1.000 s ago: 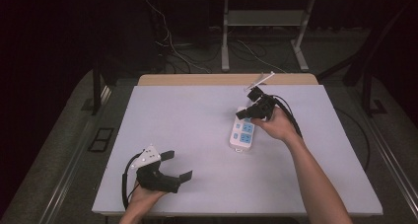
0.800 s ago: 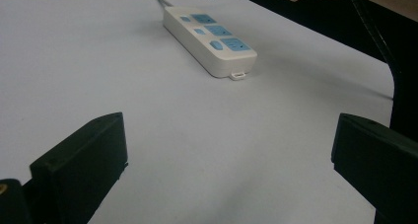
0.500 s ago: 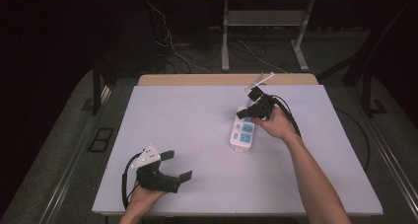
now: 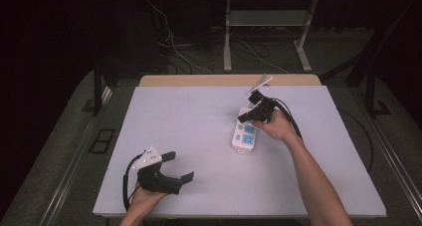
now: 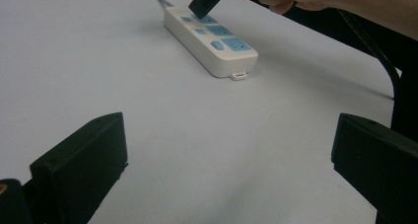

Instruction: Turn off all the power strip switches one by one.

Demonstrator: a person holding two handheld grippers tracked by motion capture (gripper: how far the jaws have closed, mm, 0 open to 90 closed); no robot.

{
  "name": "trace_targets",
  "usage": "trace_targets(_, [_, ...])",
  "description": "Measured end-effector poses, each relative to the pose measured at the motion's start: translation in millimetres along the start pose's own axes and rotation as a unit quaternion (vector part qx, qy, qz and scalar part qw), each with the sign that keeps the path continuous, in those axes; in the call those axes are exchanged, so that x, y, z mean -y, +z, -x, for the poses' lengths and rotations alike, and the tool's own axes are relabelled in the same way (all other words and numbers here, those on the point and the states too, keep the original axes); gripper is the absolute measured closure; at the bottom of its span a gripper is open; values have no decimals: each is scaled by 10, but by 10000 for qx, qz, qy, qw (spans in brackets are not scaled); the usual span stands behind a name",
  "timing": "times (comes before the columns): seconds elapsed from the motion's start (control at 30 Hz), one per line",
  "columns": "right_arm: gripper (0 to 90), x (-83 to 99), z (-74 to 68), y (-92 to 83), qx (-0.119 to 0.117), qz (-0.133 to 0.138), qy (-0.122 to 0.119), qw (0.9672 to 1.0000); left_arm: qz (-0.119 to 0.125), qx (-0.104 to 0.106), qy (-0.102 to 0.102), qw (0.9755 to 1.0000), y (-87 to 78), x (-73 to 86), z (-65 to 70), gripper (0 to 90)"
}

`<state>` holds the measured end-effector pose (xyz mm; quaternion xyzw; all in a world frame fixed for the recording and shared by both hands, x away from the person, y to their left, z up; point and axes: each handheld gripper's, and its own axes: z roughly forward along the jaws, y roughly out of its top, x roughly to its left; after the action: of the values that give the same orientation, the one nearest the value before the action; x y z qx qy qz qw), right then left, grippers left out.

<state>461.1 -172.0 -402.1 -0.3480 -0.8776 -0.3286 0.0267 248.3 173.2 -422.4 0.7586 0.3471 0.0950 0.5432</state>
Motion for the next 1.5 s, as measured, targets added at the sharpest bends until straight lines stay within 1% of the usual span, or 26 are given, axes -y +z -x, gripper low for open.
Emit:
trace_targets(0.17, [897,18,-11,91,-11,-208,-58,9998,5,-3,-2,10000,-6,-1,-4,0])
trace_targets(0.37, [898,27,-45,102,100,-187,-178,9996,12,3,-2,10000,-4,0,0,0])
trace_targets(0.5, [899,42,-57,102,110,-142,-175,9997,-9,-1,16,10000,0,-2,6,0])
trace_targets(0.57, [899,52,-63,103,127,-99,-184,9997,-14,4,25,10000,1,-2,8,0])
trace_targets(0.7, [900,93,-94,100,247,32,-285,9993,23,33,5,10000,-5,-7,17,0])
trace_targets(0.8, [900,117,-91,102,248,132,-244,9993,24,35,4,10000,-5,-8,19,0])
trace_targets(0.9, [900,123,-90,101,255,139,-261,9992,19,27,10,10000,-7,-6,20,0])
trace_targets(1.0, [900,133,-84,104,224,184,-198,9994,32,17,-5,10000,-10,-6,14,0])
trace_targets(1.07, [900,145,-78,104,211,227,-115,9995,33,15,2,10000,-12,-5,6,0])
trace_targets(1.3, [900,149,-97,115,284,218,-204,9992,35,1,-4,10000,-20,-1,4,0])
trace_targets(1.4, [900,161,-86,112,248,263,-144,9992,36,-8,-9,10000,-19,-2,-2,0])
trace_targets(1.5, [900,195,-67,111,184,398,-39,9990,19,-8,-9,10000,-12,1,-9,0])
